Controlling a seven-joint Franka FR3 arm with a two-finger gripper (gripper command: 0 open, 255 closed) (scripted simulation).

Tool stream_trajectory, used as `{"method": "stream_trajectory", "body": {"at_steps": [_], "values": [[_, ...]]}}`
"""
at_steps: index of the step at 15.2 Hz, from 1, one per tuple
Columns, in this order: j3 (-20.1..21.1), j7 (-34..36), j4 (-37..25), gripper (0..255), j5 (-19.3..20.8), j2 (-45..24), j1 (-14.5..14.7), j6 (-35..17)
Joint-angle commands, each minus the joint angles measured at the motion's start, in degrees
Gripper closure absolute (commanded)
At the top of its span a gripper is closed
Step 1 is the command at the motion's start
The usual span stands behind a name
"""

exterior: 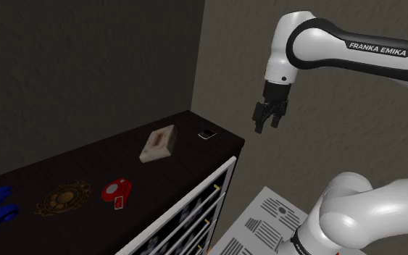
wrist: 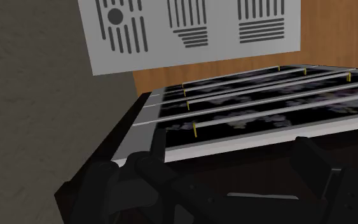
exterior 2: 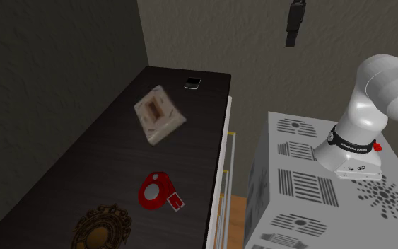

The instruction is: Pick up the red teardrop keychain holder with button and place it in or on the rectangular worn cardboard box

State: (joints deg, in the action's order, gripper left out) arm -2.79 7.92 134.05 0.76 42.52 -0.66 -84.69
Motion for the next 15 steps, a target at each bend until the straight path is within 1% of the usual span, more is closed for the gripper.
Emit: {"method": "stream_trajectory", "body": {"at_steps": [1,8,15], "values": [[0.00,0.00,0.00,0,0.00,0.00,0.00,0.00],[6.41,5.76,-2.25,0,-3.95,-9.89,3.26,-6.72],[12.29,11.36,-7.71,0,-5.79,-21.83,5.95,-12.39]]}}
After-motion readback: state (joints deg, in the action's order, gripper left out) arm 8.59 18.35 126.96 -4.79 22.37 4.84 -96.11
